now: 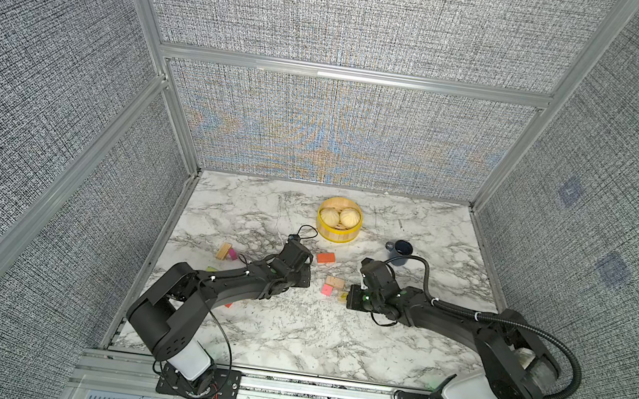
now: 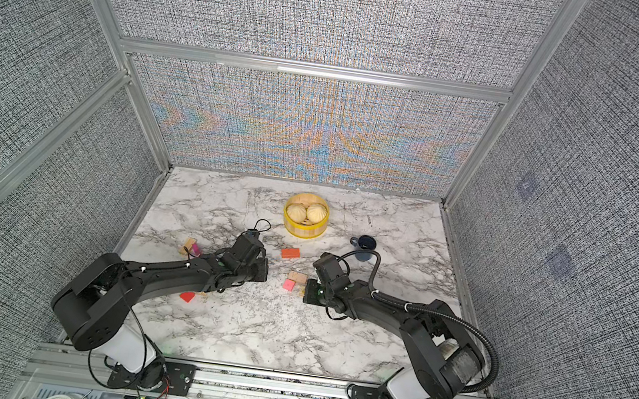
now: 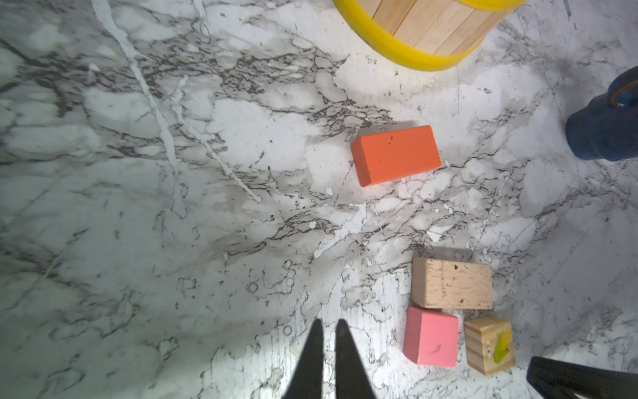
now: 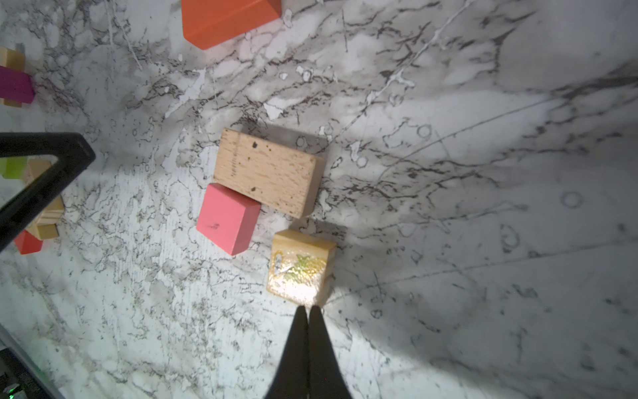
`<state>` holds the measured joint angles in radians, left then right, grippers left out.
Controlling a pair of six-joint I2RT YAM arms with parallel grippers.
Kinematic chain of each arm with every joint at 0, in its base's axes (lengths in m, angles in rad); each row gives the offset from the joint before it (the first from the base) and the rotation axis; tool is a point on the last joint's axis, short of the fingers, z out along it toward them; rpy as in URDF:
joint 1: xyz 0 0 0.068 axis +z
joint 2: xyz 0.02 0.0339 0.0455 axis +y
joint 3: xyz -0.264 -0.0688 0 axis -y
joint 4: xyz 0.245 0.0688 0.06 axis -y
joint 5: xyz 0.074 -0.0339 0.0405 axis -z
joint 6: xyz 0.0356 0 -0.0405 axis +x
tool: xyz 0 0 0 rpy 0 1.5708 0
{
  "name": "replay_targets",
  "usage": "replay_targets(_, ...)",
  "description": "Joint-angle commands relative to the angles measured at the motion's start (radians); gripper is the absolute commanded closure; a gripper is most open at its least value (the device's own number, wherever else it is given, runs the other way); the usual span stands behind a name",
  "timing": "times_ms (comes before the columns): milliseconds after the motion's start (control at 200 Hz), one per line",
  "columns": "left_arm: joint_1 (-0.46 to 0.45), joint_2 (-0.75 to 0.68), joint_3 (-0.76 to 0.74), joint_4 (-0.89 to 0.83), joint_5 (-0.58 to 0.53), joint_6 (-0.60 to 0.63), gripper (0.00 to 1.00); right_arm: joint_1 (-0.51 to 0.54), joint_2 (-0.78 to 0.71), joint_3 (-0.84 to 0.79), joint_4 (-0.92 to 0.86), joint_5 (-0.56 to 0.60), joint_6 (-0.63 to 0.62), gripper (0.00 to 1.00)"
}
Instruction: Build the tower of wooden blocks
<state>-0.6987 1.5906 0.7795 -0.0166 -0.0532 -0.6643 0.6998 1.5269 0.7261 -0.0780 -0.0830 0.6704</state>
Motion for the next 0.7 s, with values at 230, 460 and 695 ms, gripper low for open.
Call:
replay_targets(230,-0.014,0.092,0.051,0.039,0.055,-0.007,1.0,-0.019,0.037,0.012,-0.017,-0.006,-0.029,1.0)
replay_targets(460,-0.038,0.145,0.079,0.056,0.074,-0.021,1.0,-0.036,0.047,0.011,-0.017,-0.025,-0.04,1.0)
replay_targets(695,-0.06,0.157,0.081,0.064,0.072,-0.034,1.0,-0.036,0.082,0.022,0.026,-0.073,-0.035,1.0)
